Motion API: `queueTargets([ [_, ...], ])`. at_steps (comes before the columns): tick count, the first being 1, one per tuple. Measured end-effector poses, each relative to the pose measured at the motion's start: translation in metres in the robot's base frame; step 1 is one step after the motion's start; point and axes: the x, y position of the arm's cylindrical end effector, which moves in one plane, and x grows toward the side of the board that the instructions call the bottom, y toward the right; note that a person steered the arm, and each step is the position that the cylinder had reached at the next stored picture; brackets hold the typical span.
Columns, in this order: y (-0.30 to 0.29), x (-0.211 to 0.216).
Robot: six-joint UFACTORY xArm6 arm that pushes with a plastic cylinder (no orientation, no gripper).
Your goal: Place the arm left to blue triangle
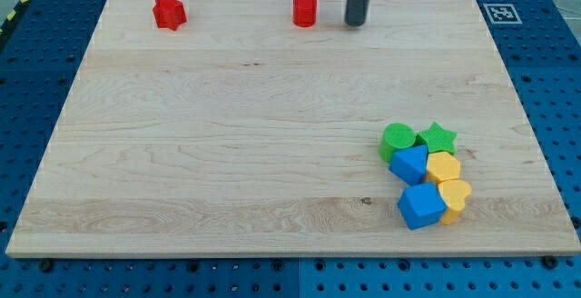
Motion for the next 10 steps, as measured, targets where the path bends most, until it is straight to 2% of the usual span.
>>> queueTargets([
  [1,-0.009,-0.010],
  [2,-0.025,0.020],
  [3,-0.047,0.027],
  [6,-0.059,0.014],
  [10,-0.064,0.072],
])
